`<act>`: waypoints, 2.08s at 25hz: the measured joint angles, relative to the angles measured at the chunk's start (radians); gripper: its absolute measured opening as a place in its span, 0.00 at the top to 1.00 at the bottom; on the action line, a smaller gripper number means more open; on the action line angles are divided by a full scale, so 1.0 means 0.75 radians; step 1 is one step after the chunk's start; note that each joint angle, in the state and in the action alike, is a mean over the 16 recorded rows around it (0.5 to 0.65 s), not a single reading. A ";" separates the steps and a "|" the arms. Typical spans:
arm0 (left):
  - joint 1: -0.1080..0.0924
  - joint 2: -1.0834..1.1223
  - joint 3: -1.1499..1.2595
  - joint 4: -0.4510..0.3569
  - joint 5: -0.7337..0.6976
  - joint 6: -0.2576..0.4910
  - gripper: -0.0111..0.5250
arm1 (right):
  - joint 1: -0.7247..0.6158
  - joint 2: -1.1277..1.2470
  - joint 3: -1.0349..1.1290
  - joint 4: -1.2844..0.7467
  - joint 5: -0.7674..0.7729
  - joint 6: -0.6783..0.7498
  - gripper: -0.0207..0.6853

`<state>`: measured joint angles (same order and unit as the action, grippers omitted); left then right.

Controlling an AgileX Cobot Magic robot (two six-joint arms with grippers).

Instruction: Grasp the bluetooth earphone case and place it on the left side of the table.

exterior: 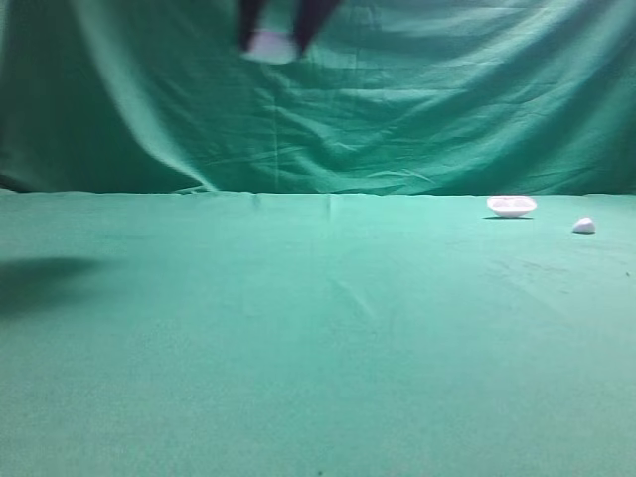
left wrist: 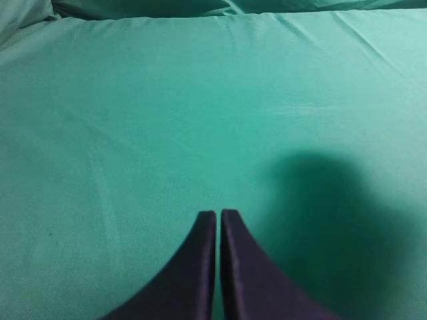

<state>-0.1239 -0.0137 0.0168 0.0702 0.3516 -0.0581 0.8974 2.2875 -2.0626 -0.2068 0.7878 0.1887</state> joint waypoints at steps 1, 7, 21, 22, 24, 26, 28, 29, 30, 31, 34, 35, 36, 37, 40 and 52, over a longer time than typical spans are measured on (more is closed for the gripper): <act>0.000 0.000 0.000 0.000 0.000 0.000 0.98 | 0.019 0.042 -0.030 0.011 -0.017 -0.004 0.53; 0.000 0.000 0.000 0.000 0.000 0.000 0.98 | 0.086 0.212 -0.118 0.081 -0.137 -0.017 0.53; 0.002 0.000 0.000 0.000 0.000 0.000 0.98 | 0.102 0.151 -0.131 0.078 -0.066 -0.022 0.23; 0.002 0.000 0.000 0.000 0.000 0.000 0.98 | 0.101 0.119 -0.131 0.068 -0.019 -0.022 0.23; 0.002 0.000 0.000 0.000 0.000 0.000 0.98 | 0.098 0.048 -0.131 0.043 0.084 -0.023 0.26; 0.003 0.000 0.000 0.000 0.000 0.000 0.98 | 0.090 -0.033 -0.132 0.018 0.189 -0.022 0.33; 0.003 0.000 0.000 0.000 0.000 0.000 0.98 | 0.075 -0.123 -0.132 -0.006 0.293 -0.019 0.43; 0.003 0.000 0.000 0.000 0.000 0.000 0.98 | 0.064 -0.170 -0.131 -0.015 0.343 -0.018 0.49; 0.003 0.000 0.000 0.000 0.000 0.000 0.98 | 0.051 -0.218 -0.131 -0.023 0.392 -0.016 0.54; 0.003 0.000 0.000 0.000 0.000 0.000 0.98 | 0.036 -0.265 -0.128 -0.027 0.439 -0.014 0.60; 0.003 0.000 0.000 0.000 0.000 0.000 0.98 | -0.023 -0.410 -0.106 -0.029 0.553 -0.009 0.77; 0.003 0.000 0.000 0.000 0.000 0.000 0.98 | -0.047 -0.458 -0.091 -0.027 0.578 -0.008 0.82; 0.003 0.000 0.000 0.000 0.000 0.000 0.98 | -0.072 -0.508 -0.072 -0.025 0.596 -0.007 0.86; 0.003 0.000 0.000 0.000 0.000 0.000 0.98 | -0.099 -0.556 -0.047 -0.021 0.609 -0.006 0.90; 0.003 0.000 0.000 0.000 0.000 0.000 0.98 | -0.182 -0.711 0.053 -0.004 0.625 -0.004 0.96; 0.003 0.000 0.000 0.000 0.000 0.000 0.98 | -0.387 -1.433 0.821 0.035 0.506 0.012 0.97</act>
<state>-0.1213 -0.0137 0.0168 0.0702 0.3516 -0.0581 0.6074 1.2125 -1.4472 -0.1802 1.1671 0.1977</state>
